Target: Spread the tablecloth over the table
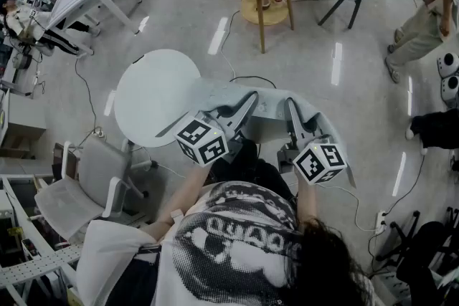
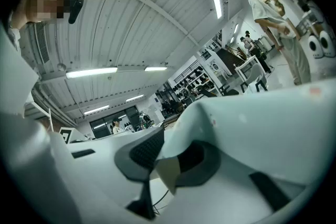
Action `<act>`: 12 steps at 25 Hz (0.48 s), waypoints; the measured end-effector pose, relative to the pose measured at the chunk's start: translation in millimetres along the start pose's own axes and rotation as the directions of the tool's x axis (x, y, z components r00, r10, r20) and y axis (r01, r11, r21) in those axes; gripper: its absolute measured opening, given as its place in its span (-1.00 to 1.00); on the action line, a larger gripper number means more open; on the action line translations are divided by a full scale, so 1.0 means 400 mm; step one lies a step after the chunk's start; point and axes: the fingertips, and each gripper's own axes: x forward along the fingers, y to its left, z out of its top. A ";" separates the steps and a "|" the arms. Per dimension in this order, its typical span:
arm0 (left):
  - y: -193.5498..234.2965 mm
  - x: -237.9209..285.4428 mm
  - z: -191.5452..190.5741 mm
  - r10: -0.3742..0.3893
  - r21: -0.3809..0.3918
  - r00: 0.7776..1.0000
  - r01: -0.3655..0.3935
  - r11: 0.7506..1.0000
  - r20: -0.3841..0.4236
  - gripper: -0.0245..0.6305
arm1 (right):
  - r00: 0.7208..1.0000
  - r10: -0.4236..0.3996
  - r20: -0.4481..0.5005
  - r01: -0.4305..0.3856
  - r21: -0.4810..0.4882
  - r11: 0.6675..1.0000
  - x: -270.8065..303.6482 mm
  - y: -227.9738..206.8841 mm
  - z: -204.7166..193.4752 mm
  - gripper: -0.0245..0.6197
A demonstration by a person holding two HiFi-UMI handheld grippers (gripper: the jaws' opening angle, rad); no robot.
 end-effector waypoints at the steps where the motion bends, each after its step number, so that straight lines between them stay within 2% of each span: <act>1: 0.000 0.005 0.001 -0.002 0.006 1.000 0.002 1.000 -0.006 -0.76 | 1.000 -0.001 0.006 0.001 0.013 1.000 0.000 -0.003 0.002 -0.77; 6: 0.008 0.038 -0.001 -0.005 0.039 0.999 0.006 0.999 -0.041 -0.75 | 1.000 -0.011 0.021 0.010 0.072 0.997 0.009 -0.030 0.011 -0.77; 12: 0.034 0.114 0.005 -0.004 0.078 0.997 0.010 0.997 -0.074 -0.75 | 0.999 -0.024 0.026 0.022 0.075 0.997 0.049 -0.088 0.041 -0.77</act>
